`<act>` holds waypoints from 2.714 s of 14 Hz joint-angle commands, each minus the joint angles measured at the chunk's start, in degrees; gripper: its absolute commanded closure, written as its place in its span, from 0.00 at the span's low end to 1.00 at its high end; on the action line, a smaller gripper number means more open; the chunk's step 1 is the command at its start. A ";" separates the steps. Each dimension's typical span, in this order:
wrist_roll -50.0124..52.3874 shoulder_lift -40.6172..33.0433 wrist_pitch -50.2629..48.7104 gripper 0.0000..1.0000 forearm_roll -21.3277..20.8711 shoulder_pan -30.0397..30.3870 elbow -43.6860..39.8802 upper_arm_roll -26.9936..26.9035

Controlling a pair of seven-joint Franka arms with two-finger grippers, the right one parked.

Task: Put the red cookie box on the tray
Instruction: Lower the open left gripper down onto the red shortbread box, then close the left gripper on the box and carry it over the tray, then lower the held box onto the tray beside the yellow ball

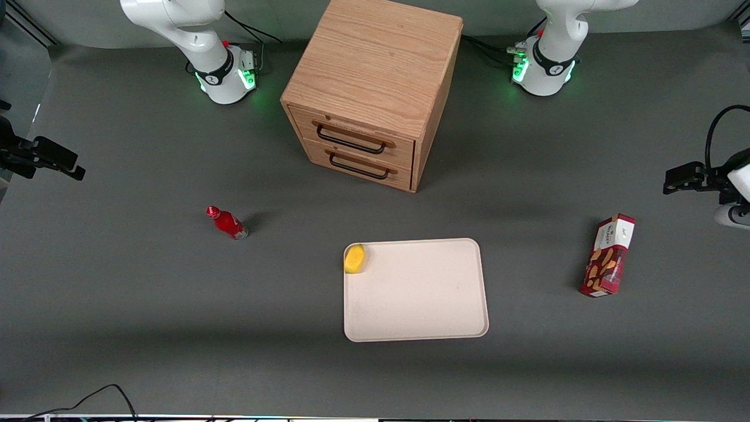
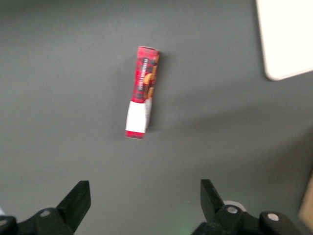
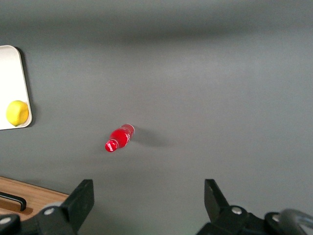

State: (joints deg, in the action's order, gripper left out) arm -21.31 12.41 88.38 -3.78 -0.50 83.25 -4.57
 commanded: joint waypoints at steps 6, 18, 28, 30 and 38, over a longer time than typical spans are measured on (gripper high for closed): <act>-12.44 8.76 39.37 0.00 5.52 0.07 26.24 -2.64; -13.50 11.16 28.16 1.00 9.06 -0.20 13.83 -2.55; 37.08 11.75 2.72 1.00 6.87 -1.08 -10.66 20.62; 43.09 15.87 12.29 1.00 2.66 -1.60 -7.85 25.64; 65.06 28.37 47.12 1.00 -21.42 -3.10 7.53 29.18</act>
State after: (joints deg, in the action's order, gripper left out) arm 38.45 41.84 131.38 -21.26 -3.74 87.57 24.23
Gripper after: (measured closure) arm 0.859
